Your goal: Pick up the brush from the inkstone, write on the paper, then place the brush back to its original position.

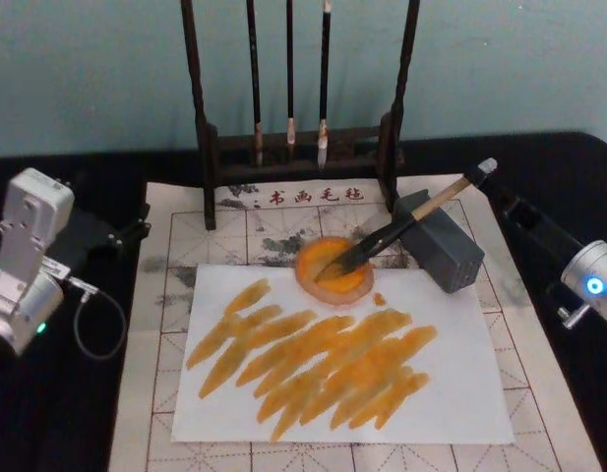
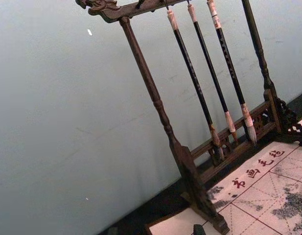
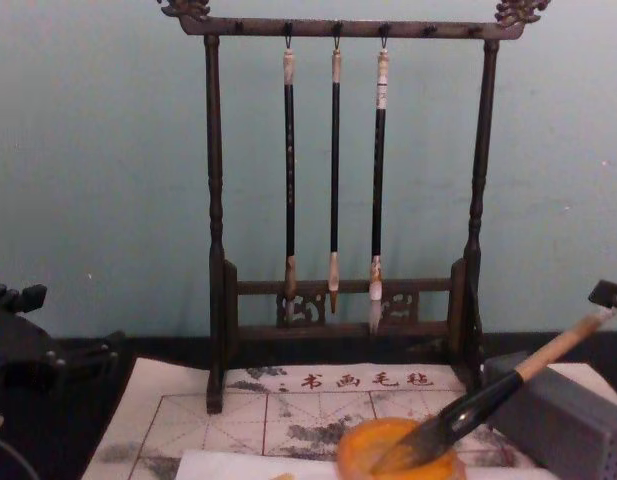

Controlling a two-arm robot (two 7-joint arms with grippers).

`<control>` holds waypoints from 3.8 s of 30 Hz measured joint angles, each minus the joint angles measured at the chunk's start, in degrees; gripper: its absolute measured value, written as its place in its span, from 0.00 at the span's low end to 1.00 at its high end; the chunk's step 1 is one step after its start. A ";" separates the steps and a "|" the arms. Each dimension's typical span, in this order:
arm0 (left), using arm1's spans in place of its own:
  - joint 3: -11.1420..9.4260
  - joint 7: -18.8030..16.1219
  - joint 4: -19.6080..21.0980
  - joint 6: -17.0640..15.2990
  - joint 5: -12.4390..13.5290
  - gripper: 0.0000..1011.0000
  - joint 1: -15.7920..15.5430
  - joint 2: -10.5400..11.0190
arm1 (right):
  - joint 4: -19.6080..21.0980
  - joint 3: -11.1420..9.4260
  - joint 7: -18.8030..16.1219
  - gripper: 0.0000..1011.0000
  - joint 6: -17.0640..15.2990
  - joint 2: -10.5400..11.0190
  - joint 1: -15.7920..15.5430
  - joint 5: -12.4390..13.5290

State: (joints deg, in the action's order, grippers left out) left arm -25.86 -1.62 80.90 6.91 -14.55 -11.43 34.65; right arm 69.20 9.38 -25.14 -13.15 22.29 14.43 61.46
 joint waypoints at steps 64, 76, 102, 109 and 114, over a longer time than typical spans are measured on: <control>0.00 0.00 0.00 0.00 0.00 0.99 0.00 0.00 | -13.24 3.40 -4.66 0.99 -5.97 -2.80 8.41 11.58; 0.00 0.00 0.00 0.00 0.00 0.99 0.00 0.00 | -13.19 3.36 -4.62 0.71 -5.94 -2.79 8.38 11.53; 0.00 0.00 0.00 0.00 0.00 0.99 0.00 0.00 | -13.19 3.36 -4.60 0.18 -5.90 -2.80 8.37 11.50; 0.00 0.00 0.00 0.00 0.00 0.99 0.00 0.00 | -13.20 3.36 -4.60 0.18 -5.90 -2.80 8.38 11.50; 0.00 0.00 0.00 0.00 0.00 0.99 0.00 0.00 | -13.20 3.36 -4.61 0.18 -5.90 -2.80 8.37 11.50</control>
State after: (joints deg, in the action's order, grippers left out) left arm -25.86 -1.62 80.90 6.91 -14.55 -11.43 34.65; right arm 56.01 12.74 -29.75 -19.06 19.50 22.80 72.97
